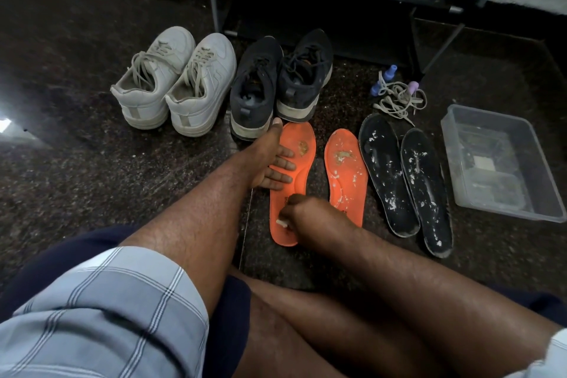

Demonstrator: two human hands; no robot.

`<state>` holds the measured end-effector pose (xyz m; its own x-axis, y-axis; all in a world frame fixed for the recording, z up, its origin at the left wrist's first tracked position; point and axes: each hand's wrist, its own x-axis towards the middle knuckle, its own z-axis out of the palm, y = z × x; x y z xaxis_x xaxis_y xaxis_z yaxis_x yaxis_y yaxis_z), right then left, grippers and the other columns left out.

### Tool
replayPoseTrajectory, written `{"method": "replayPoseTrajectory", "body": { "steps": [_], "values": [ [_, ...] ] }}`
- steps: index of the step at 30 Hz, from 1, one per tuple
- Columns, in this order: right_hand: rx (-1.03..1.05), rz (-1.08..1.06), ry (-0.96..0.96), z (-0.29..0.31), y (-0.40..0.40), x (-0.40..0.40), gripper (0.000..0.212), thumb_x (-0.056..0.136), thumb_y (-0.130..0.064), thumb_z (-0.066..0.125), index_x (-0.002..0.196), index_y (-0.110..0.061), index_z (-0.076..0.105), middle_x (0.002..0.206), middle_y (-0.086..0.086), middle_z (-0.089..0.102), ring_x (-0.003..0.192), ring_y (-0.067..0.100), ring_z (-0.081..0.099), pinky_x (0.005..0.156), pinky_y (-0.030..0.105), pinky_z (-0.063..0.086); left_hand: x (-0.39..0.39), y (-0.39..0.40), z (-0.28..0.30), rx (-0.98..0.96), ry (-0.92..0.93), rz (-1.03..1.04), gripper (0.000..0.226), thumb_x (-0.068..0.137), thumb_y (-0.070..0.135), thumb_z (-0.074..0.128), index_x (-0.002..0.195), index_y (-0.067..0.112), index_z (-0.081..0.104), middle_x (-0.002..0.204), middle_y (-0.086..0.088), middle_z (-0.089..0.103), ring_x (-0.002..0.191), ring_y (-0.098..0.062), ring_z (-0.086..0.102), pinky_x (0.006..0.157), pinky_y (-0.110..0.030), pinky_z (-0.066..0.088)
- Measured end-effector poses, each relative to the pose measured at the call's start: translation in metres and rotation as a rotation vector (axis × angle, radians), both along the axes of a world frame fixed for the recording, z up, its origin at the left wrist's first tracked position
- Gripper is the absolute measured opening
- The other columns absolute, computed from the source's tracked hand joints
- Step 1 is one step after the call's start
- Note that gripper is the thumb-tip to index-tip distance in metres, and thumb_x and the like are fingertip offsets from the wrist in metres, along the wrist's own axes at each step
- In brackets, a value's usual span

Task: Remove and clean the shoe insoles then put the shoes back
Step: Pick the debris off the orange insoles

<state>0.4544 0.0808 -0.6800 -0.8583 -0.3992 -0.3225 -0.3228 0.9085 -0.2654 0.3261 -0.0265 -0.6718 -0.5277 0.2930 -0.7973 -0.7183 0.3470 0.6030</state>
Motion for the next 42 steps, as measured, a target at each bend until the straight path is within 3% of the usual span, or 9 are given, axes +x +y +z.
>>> {"method": "replayPoseTrajectory", "body": {
  "steps": [3,9,13,16,21,26,32,39,42],
  "values": [
    [0.017,0.107,-0.068,0.003,0.0,0.008,0.024,0.082,-0.007,0.064,0.103,-0.017,0.071,0.102,0.001,0.059,0.088,0.022,0.062,0.079,0.037,0.054,0.0,0.0,-0.001,0.001,0.001,-0.006,0.092,0.091,0.079,0.014,0.13,0.009,0.06,0.116,-0.013,0.068,0.103,-0.036,0.067,0.097,-0.053,0.051],
    [-0.07,-0.134,0.069,-0.006,0.016,-0.017,0.021,0.095,-0.019,0.055,0.106,-0.011,0.071,0.11,0.009,0.056,0.096,0.026,0.058,0.086,0.037,0.048,-0.001,0.001,-0.002,0.004,0.001,0.003,0.091,0.091,0.078,0.015,0.129,0.009,0.061,0.114,-0.013,0.068,0.102,-0.036,0.067,0.099,-0.053,0.049],
    [0.021,0.074,0.075,-0.006,0.002,-0.004,0.012,0.085,-0.006,0.057,0.087,-0.008,0.069,0.097,0.01,0.058,0.087,0.029,0.057,0.078,0.04,0.049,-0.001,0.001,-0.002,-0.004,0.001,-0.002,0.091,0.091,0.078,0.013,0.129,0.01,0.061,0.114,-0.012,0.068,0.102,-0.036,0.067,0.097,-0.052,0.051],
    [-0.001,0.209,0.0,0.002,0.0,0.004,0.016,0.083,-0.001,0.057,0.09,-0.007,0.07,0.096,0.009,0.062,0.091,0.026,0.058,0.08,0.035,0.049,0.0,0.001,-0.001,-0.002,0.001,-0.005,0.092,0.091,0.079,0.014,0.13,0.01,0.061,0.115,-0.012,0.068,0.102,-0.036,0.067,0.096,-0.051,0.051],
    [-0.015,-0.052,0.067,-0.001,0.014,-0.014,0.021,0.088,-0.003,0.054,0.1,-0.01,0.068,0.104,0.008,0.061,0.097,0.025,0.06,0.083,0.032,0.046,0.0,0.001,-0.003,-0.002,0.004,0.002,0.092,0.091,0.079,0.014,0.128,0.01,0.061,0.113,-0.013,0.068,0.101,-0.037,0.067,0.098,-0.053,0.05],
    [0.027,0.144,-0.081,0.006,-0.001,0.012,0.014,0.083,-0.008,0.063,0.095,-0.012,0.069,0.101,0.004,0.061,0.091,0.021,0.06,0.082,0.034,0.052,-0.001,0.001,-0.003,0.004,0.007,-0.005,0.091,0.091,0.079,0.015,0.127,0.01,0.062,0.114,-0.013,0.068,0.102,-0.037,0.067,0.096,-0.053,0.051],
    [-0.091,-0.132,0.12,-0.005,0.016,-0.02,0.016,0.089,-0.01,0.056,0.098,-0.011,0.07,0.104,0.008,0.056,0.089,0.027,0.059,0.079,0.037,0.049,-0.001,0.001,-0.004,0.012,0.003,0.008,0.091,0.091,0.079,0.015,0.127,0.009,0.061,0.113,-0.013,0.068,0.099,-0.035,0.067,0.095,-0.052,0.052],
    [-0.082,-0.102,-0.122,0.001,0.014,-0.007,0.022,0.081,-0.003,0.06,0.095,-0.019,0.068,0.096,-0.002,0.067,0.089,0.014,0.064,0.082,0.031,0.053,-0.001,0.002,-0.003,-0.006,0.004,0.008,0.092,0.091,0.079,0.015,0.126,0.009,0.062,0.112,-0.013,0.069,0.1,-0.037,0.068,0.095,-0.052,0.052],
    [-0.15,-0.198,0.027,0.001,0.021,-0.015,0.021,0.086,-0.007,0.057,0.104,-0.015,0.066,0.105,0.003,0.063,0.094,0.02,0.062,0.083,0.032,0.05,-0.001,0.001,-0.003,0.002,0.005,0.011,0.091,0.091,0.079,0.015,0.127,0.009,0.062,0.111,-0.013,0.069,0.1,-0.036,0.068,0.095,-0.051,0.051]
  ]
}}
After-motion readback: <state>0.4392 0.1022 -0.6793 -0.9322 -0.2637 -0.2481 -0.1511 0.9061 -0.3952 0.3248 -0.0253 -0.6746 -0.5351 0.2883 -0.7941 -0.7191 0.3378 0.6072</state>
